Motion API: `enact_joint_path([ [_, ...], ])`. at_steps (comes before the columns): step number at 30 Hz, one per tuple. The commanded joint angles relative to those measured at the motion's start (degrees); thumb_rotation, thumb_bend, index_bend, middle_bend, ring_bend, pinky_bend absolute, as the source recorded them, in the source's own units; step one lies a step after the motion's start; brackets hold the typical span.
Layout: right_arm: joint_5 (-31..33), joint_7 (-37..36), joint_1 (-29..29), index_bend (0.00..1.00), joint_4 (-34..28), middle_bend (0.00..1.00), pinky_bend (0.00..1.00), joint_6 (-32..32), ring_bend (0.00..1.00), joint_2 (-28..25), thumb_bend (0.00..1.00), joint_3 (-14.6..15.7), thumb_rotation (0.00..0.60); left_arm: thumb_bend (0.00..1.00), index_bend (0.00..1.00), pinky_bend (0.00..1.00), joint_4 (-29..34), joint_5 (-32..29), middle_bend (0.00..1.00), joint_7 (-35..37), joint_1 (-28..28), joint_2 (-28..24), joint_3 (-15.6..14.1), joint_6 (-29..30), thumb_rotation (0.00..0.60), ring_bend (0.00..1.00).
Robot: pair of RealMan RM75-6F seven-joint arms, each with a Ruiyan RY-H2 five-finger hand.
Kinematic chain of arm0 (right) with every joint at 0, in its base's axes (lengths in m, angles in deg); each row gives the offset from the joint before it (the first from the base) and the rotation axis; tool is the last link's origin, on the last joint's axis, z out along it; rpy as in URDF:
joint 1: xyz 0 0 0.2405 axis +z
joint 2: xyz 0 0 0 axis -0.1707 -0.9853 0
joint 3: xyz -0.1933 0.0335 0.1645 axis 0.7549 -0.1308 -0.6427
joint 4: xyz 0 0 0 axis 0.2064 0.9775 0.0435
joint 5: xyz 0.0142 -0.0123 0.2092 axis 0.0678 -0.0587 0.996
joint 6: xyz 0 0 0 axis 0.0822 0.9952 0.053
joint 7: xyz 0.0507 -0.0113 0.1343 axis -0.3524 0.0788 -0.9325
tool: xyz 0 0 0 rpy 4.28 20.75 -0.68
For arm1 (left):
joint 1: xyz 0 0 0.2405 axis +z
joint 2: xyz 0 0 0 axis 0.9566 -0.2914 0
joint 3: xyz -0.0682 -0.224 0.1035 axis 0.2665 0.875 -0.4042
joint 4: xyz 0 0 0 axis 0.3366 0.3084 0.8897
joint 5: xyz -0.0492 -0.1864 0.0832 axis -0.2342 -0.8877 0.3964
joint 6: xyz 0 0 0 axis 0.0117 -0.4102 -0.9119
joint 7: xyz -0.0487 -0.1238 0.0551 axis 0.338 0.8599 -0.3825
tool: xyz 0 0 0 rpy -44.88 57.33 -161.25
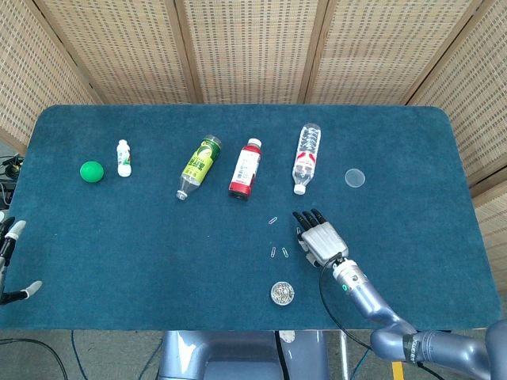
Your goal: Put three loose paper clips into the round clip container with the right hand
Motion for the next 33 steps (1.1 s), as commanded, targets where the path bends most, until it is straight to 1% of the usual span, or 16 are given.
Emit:
enact_joint_path([
  [1, -0.98, 1.7, 0.73, 0.56, 1.97, 0.0, 0.0, -0.39, 0.0, 1.37, 0.33, 1.17, 0.6, 0.0, 0.0, 0.0, 0.02, -0.1, 0.0, 0.03, -0.03, 0.02, 0.06, -0.01, 0.6, 0.0],
  [3, -0.63, 2.46, 0.83, 0.56, 2.58, 0.0, 0.0, -0.21, 0.0, 1.95, 0.34, 1.28, 0.6, 0.0, 0.0, 0.0, 0.0, -0.09, 0.0, 0.17, 0.01, -0.04, 0.08, 0.1, 0.6, 0.0],
  [6, 0.22, 3.47, 1.07, 0.56, 2.45, 0.0, 0.0, -0.36, 0.0, 1.89, 0.38, 1.26, 0.6, 0.0, 0.0, 0.0, 0.02, -0.04, 0.0, 0.34, 0.02, -0.12, 0.06, 0.13, 0.6, 0.0],
  [11, 1.29, 5.65, 1.54, 0.5, 0.8, 0.0, 0.0, -0.32, 0.0, 0.83, 0.42, 1.5, 0.6, 0.0, 0.0, 0.0, -0.09, -0.14, 0.0, 0.56, -0.05, -0.19, 0.1, -0.02, 0.6, 0.0],
  [16, 1.47, 6.83, 1.91, 0.5, -0.34, 0.0, 0.0, -0.18, 0.0, 0.0, 0.43, 1.9, 0.6, 0.0, 0.0, 0.0, -0.09, -0.11, 0.0, 0.47, -0.04, -0.17, 0.07, 0.05, 0.6, 0.0],
  [21, 1.68, 8.08, 2.15, 0.5, 0.05, 0.0, 0.0, -0.2, 0.0, 0.02, 0.44, 2.63, 0.6, 0.0, 0.0, 0.0, 0.02, 0.03, 0.0, 0.34, -0.03, -0.15, 0.02, 0.12, 0.6, 0.0],
  [29, 1.68, 7.85, 2.22, 0.5, 1.55, 0.0, 0.0, 0.3, 0.0, 1.11, 0.49, 2.67, 0.6, 0.0, 0.0, 0.0, -0.04, -0.11, 0.0, 0.12, -0.09, -0.03, -0.03, -0.05, 0.6, 0.0],
  [33, 2.6, 9.1, 2.38, 0.5, 2.25, 0.0, 0.0, 0.03, 0.0, 1.27, 0.53, 3.04, 0.6, 0.0, 0.0, 0.0, -0.05, -0.34, 0.0, 0.04, -0.17, 0.0, 0.02, -0.23, 0.6, 0.0],
])
